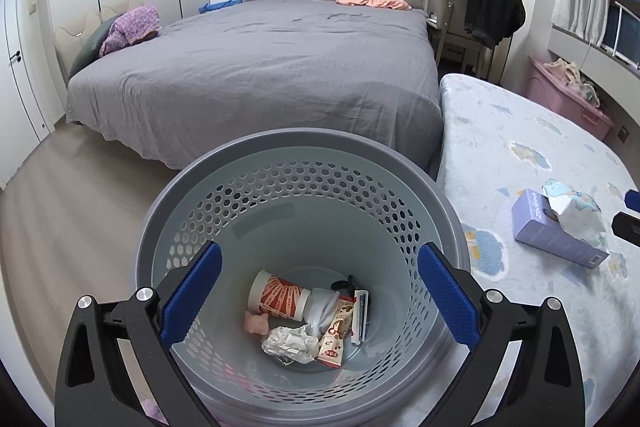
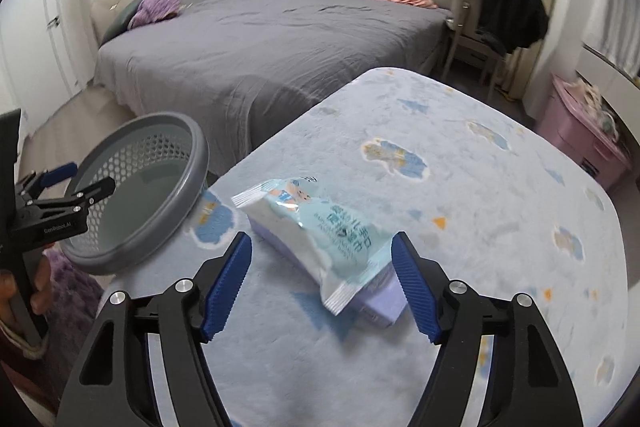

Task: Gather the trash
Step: 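Grasp the wet-wipes pack with the right tool and lift it, then move the open left tool toward the purple Zootopia box while the right tool holds the wipes, then grasp the purple box lengthwise with the left tool and lift it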

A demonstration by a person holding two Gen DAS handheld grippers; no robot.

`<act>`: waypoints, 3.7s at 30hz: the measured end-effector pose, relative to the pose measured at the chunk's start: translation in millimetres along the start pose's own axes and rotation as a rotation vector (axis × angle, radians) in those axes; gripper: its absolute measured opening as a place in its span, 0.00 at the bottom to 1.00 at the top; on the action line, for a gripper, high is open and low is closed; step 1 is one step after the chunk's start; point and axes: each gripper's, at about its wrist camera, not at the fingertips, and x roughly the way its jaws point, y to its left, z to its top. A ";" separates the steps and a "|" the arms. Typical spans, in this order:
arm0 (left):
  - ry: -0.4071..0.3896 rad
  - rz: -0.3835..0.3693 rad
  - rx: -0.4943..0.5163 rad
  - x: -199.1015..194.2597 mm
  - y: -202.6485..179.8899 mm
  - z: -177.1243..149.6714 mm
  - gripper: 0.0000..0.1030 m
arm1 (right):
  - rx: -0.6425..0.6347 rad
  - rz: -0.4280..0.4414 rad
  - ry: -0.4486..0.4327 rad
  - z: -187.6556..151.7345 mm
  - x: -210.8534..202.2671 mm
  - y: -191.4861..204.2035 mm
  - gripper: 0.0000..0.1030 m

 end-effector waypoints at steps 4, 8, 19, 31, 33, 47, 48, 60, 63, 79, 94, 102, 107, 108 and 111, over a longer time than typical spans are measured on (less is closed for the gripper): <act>0.005 0.005 0.005 3.6 -3.7 0.6 0.94 | -0.069 0.019 0.040 7.5 16.9 0.4 0.68; 0.016 0.009 0.007 7.3 -4.8 1.0 0.94 | -0.126 0.029 0.069 11.7 31.4 1.8 0.68; 0.041 0.001 0.010 14.1 -5.9 1.0 0.94 | -0.225 0.028 0.133 20.7 63.5 10.7 0.70; 0.040 -0.005 0.009 15.3 -5.9 0.4 0.94 | -0.203 0.041 0.159 19.1 72.6 12.4 0.61; 0.036 -0.007 0.011 14.3 -6.8 0.1 0.94 | -0.178 0.042 0.151 18.0 68.9 10.0 0.61; 0.010 -0.068 0.081 -6.8 -37.6 -5.4 0.94 | 0.204 -0.011 0.044 -37.4 0.4 -43.1 0.60; 0.012 -0.077 0.089 -7.8 -42.8 -6.3 0.94 | 0.226 -0.020 0.043 -45.5 -4.6 -48.3 0.60; 0.048 -0.181 0.180 -11.2 -122.5 -7.2 0.94 | 0.401 -0.043 0.016 -117.1 -39.3 -88.3 0.60; 0.049 -0.195 0.204 -10.2 -146.3 -3.8 0.94 | 0.425 -0.030 -0.001 -123.2 -43.0 -96.5 0.60; 0.059 -0.127 0.316 57.5 -187.5 56.6 0.94 | 0.444 0.073 -0.077 -127.0 -61.9 -104.3 0.60; 0.150 -0.120 0.579 102.1 -209.0 63.5 0.94 | 0.440 0.106 -0.102 -118.5 -61.6 -102.7 0.60; 0.208 -0.174 0.591 78.2 -206.3 38.6 0.94 | 0.441 0.114 -0.139 -119.5 -76.6 -101.5 0.60; 0.238 -0.220 0.573 54.8 -207.7 11.3 0.94 | 0.452 0.110 -0.156 -122.9 -85.1 -104.4 0.60; 0.243 -0.231 0.567 50.9 -208.0 6.7 0.94 | 0.455 0.106 -0.157 -124.6 -85.7 -105.3 0.60; 0.256 -0.268 0.543 33.4 -210.2 -11.7 0.94 | 0.468 0.097 -0.152 -129.3 -84.6 -108.7 0.60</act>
